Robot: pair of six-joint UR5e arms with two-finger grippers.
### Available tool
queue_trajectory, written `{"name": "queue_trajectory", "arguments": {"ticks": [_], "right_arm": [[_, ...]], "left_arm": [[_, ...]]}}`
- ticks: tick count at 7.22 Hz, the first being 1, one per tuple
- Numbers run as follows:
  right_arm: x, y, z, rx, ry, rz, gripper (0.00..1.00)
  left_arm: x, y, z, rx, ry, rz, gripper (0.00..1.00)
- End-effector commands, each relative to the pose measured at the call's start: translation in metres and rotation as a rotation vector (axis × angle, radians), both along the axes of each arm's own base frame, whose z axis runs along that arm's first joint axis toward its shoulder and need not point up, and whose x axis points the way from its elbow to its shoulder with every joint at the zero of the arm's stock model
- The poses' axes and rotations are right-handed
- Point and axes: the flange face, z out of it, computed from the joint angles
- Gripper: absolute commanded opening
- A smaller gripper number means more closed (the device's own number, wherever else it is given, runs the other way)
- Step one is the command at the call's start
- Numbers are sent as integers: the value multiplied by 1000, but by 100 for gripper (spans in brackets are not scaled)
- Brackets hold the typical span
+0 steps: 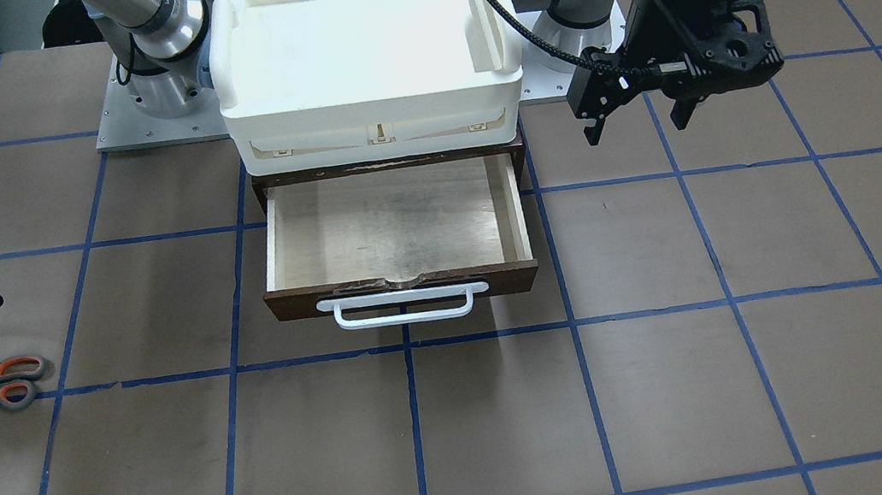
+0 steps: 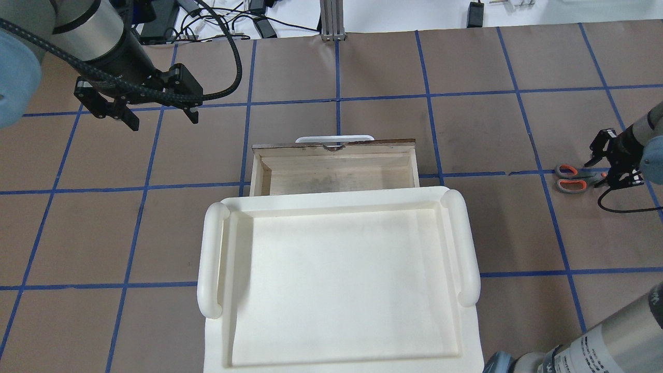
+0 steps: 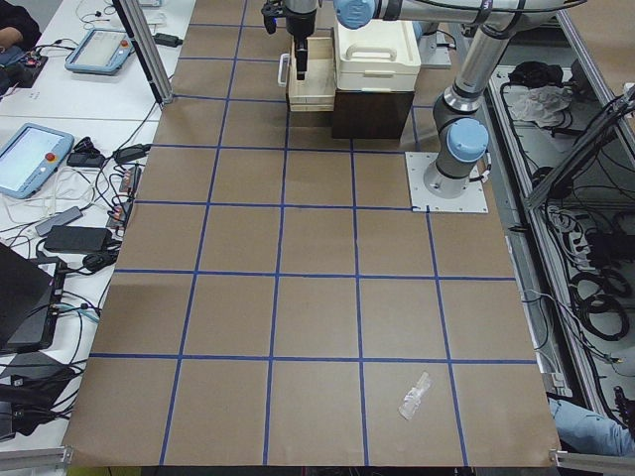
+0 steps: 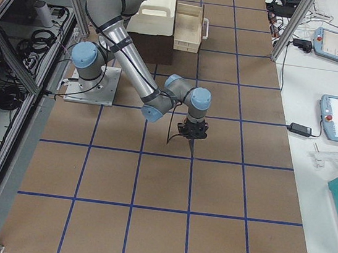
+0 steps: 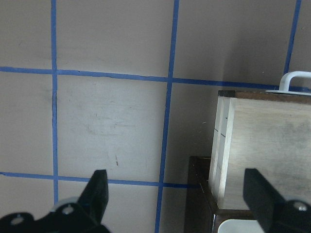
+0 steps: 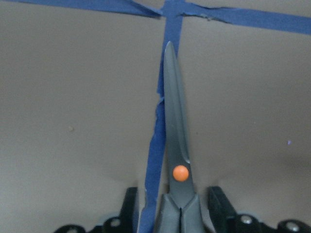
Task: Put scissors in drawer and close it
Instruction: 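Close the right gripper on the scissors and lift them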
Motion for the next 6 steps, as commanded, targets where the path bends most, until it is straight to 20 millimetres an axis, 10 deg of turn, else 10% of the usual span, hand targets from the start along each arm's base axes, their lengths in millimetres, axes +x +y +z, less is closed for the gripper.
{"name": "queue_trajectory", "arguments": {"ticks": [1, 6], "right_arm": [[7, -2, 1, 1, 3, 14, 51], [7, -2, 1, 4, 4, 22, 32]], "left_arm": [[5, -2, 6, -35, -6, 3, 100], [28, -3, 12, -48, 0, 30, 100]]}}
